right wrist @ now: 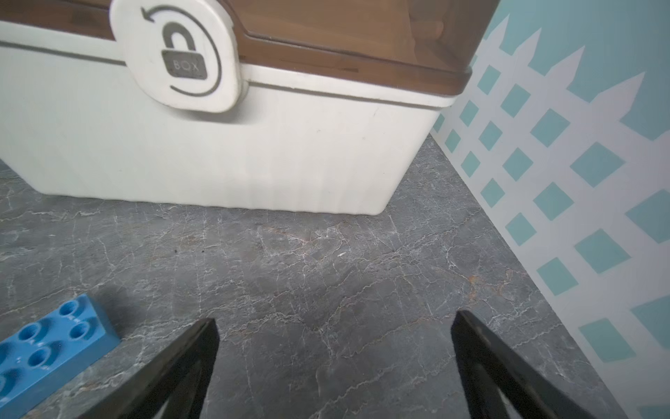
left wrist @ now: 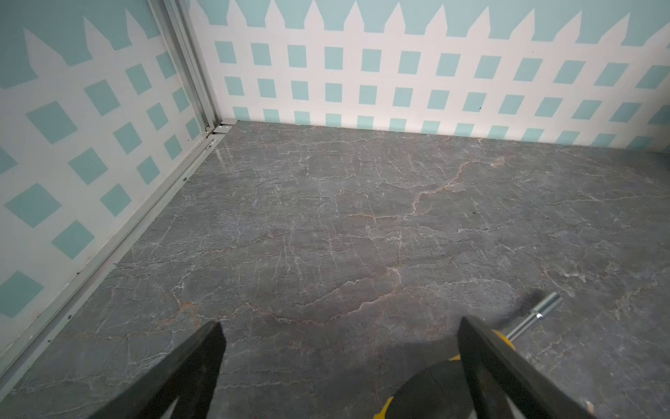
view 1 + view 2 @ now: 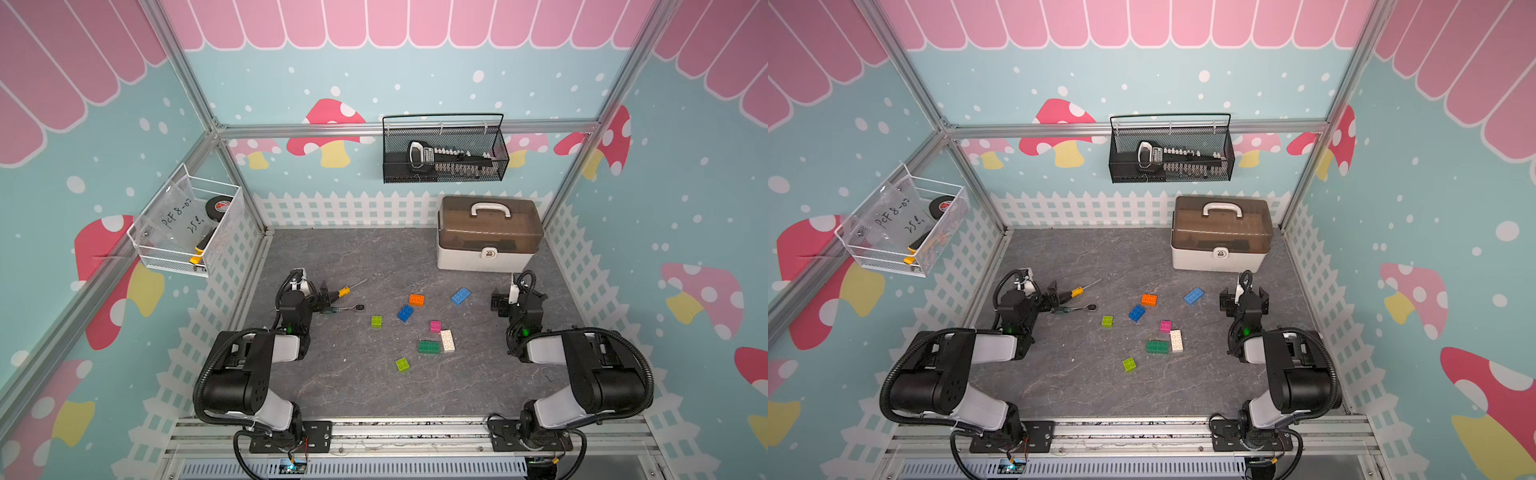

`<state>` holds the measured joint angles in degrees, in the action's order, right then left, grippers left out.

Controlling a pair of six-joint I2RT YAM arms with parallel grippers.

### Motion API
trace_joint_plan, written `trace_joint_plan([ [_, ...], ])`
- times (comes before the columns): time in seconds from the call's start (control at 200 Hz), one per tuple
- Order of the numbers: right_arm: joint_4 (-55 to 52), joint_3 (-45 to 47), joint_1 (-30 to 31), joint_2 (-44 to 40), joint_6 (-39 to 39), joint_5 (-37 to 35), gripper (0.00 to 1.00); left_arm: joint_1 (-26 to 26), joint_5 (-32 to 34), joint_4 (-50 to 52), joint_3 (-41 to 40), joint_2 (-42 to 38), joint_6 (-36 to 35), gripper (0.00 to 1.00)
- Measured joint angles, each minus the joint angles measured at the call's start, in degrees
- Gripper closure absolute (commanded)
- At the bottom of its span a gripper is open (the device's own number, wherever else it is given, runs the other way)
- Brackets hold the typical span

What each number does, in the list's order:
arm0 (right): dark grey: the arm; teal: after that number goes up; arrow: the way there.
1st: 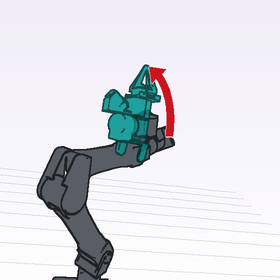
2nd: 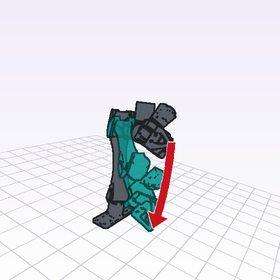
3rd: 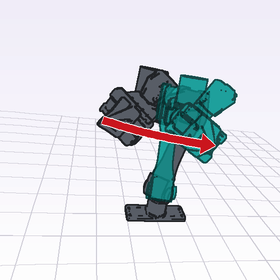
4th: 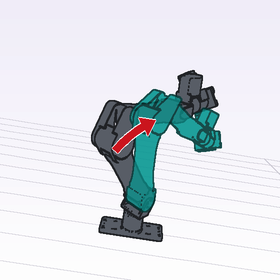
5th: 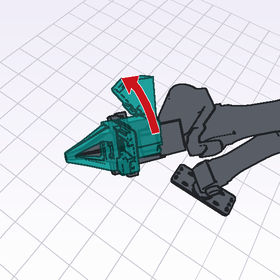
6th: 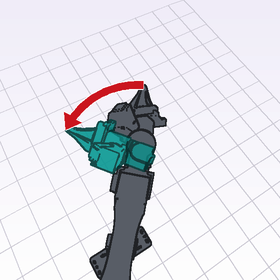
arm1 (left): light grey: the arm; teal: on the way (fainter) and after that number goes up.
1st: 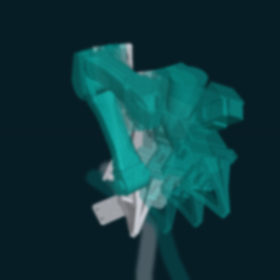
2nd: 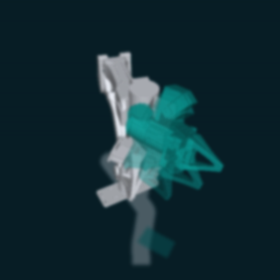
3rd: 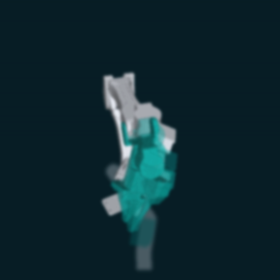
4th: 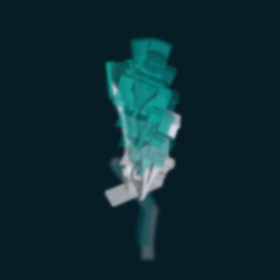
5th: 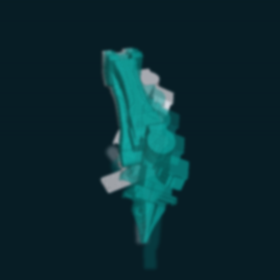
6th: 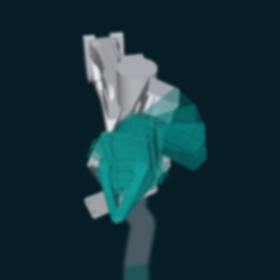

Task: Assemble a heart with lego
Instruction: Pick up the lego brick from the center of the board.

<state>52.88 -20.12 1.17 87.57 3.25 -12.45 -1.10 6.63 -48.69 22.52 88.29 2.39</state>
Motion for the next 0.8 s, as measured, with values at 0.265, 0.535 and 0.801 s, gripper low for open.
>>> trace_joint_plan([
  [0.265,0.0,0.0,0.0,0.0,0.0,0.0,0.01,0.0,0.0,0.0,0.0,0.0,0.0,0.01],
  [0.535,0.0,0.0,0.0,0.0,0.0,0.0,0.01,0.0,-0.1,0.0,0.0,0.0,0.0,0.01],
  [0.801,-8.4,-0.9,0.4,-6.0,0.1,0.1,0.01,-2.5,0.0,4.4,-0.3,-5.6,-1.6,0.01],
])
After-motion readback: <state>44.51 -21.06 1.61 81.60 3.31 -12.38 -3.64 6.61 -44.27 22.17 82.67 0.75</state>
